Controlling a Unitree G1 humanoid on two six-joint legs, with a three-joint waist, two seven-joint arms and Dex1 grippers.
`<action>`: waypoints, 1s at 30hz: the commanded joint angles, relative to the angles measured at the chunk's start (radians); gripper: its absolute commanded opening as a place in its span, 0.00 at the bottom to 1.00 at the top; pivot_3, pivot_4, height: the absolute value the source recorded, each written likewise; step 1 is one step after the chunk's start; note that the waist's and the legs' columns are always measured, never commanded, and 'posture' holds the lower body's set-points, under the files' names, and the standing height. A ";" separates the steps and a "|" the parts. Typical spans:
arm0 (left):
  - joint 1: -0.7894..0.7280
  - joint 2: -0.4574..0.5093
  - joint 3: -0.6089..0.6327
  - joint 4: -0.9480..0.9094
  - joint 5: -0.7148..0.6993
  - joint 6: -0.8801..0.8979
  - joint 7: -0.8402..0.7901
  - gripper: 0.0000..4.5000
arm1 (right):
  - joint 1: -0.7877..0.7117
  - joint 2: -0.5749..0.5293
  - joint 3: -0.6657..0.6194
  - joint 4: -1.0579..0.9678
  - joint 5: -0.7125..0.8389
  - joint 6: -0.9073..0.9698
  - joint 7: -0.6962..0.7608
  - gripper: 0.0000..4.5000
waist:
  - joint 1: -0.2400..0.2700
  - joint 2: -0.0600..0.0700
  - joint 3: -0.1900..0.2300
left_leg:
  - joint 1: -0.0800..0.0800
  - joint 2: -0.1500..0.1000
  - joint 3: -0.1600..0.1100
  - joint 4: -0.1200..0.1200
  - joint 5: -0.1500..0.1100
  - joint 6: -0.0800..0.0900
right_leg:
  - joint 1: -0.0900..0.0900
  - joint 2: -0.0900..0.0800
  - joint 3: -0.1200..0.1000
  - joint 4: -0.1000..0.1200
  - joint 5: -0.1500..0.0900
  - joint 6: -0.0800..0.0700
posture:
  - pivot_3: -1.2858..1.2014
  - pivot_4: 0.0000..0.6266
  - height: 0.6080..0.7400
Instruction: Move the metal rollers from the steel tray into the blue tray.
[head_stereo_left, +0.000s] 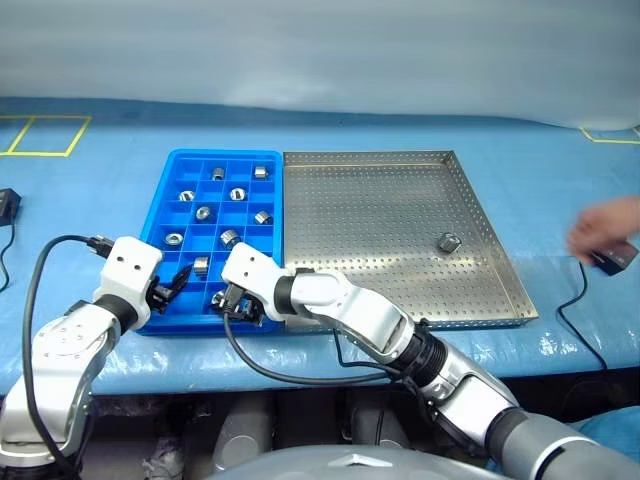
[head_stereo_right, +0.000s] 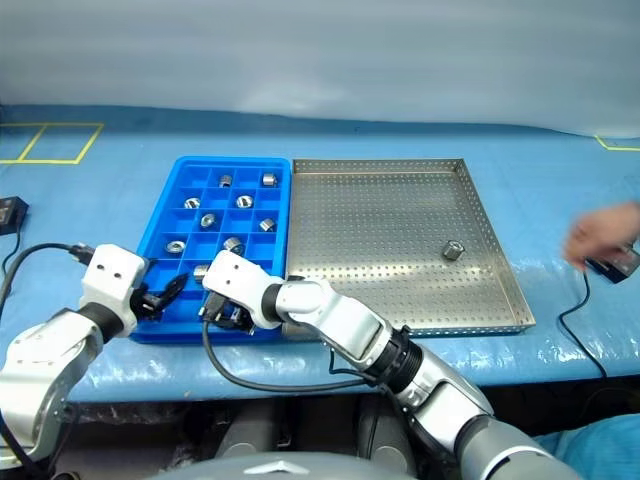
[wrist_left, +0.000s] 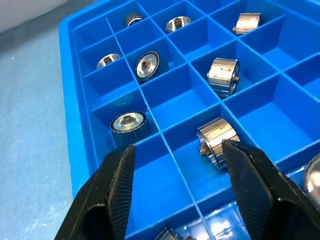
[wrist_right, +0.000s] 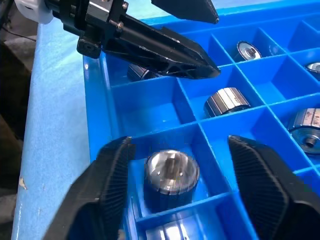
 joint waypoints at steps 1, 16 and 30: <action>-0.042 -0.029 -0.020 -0.021 -0.030 -0.008 -0.006 0.67 | 0.018 0.016 -0.076 -0.080 -0.020 -0.028 -0.005 0.81 | 0.000 0.000 0.000 | 0.000 0.000 0.000 0.000 0.000 0.000 | 0.000 0.001 0.000 0.000 0.000 0.000 | 0.56 0.24 1.00; -0.206 -0.196 -0.261 0.026 -0.127 -0.080 -0.064 0.67 | 0.205 -0.201 -0.564 -0.375 -0.128 0.259 -0.244 0.81 | -0.020 0.000 0.000 | -0.001 0.000 0.001 0.001 0.001 0.001 | 0.001 0.006 0.001 0.000 0.000 0.001 | 0.51 0.24 1.00; -0.373 -0.326 -0.466 0.141 -0.075 -0.193 -0.074 0.67 | 0.245 0.029 -0.748 -0.007 -0.331 0.049 -0.646 0.81 | -0.056 0.000 0.000 | -0.001 -0.001 0.006 0.005 0.001 0.005 | 0.001 0.010 0.012 0.000 0.005 0.008 | 0.51 0.24 1.00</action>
